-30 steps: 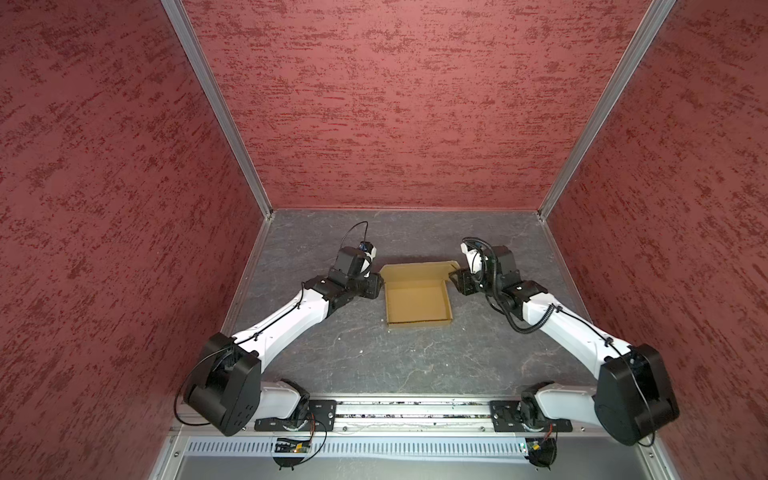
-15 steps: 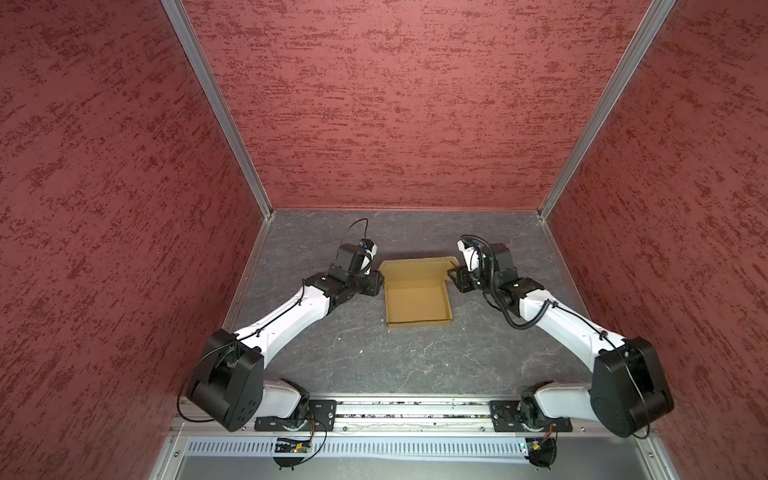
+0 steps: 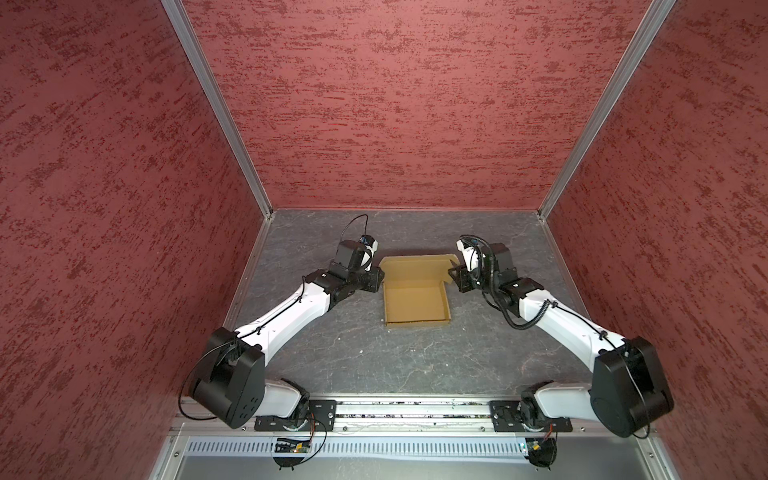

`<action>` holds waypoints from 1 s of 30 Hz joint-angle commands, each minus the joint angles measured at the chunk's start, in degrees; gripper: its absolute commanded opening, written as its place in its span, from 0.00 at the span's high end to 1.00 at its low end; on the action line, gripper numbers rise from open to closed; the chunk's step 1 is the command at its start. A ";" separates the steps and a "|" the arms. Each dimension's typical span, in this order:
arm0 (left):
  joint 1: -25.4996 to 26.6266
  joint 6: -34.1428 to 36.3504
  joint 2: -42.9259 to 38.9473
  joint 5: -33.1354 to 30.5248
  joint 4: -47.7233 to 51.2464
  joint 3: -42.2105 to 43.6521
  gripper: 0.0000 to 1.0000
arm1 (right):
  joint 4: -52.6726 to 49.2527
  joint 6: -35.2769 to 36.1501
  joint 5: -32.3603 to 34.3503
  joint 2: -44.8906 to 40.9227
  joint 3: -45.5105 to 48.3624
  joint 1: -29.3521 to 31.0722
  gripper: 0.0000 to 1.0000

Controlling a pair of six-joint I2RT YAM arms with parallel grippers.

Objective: Fold the paper box

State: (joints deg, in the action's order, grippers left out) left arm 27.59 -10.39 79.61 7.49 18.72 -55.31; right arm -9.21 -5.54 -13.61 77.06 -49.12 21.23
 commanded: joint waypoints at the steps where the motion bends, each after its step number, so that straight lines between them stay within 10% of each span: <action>1: -0.26 0.73 0.70 0.97 -0.12 -1.70 0.64 | 1.39 0.35 -0.83 0.05 -2.03 0.56 0.77; 30: -1.71 2.90 1.65 -1.76 0.66 -2.12 0.56 | -0.34 3.63 0.16 0.46 -1.76 0.62 0.90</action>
State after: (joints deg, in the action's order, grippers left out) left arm 26.24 -9.02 79.85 6.09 19.64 -55.96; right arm -9.30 -2.94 -13.50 77.10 -49.12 21.54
